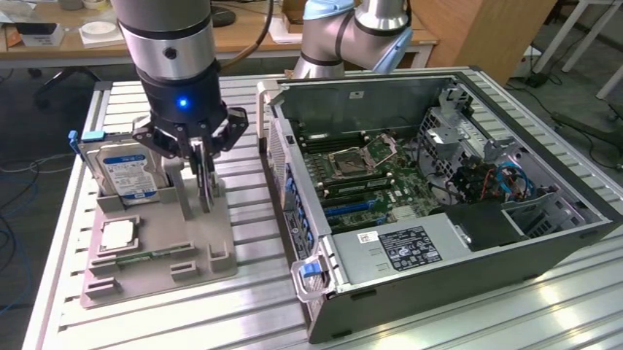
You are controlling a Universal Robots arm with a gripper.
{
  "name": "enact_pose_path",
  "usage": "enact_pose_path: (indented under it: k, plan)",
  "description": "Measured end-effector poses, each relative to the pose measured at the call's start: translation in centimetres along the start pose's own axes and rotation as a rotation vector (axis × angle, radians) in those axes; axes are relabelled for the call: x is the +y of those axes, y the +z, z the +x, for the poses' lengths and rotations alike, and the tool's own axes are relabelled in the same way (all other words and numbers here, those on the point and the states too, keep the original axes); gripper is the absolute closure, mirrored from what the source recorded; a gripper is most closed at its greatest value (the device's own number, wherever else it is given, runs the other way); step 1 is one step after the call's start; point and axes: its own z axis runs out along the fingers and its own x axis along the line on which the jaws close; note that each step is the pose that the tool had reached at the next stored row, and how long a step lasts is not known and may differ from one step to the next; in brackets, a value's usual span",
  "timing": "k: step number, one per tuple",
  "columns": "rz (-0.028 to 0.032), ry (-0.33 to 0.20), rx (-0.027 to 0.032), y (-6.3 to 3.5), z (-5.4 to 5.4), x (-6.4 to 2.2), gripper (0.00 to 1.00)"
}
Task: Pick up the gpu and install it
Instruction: 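Pick up the gpu and move the gpu toward the slot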
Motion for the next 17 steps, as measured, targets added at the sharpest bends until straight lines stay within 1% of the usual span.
enact_pose_path:
  k: [5, 17]
  plan:
    - [-0.0062, 0.0, 0.0, -0.31, 0.0, 0.05, 0.73]
    - [-0.0179, 0.0, 0.0, -1.04, -0.02, 0.15, 0.73]
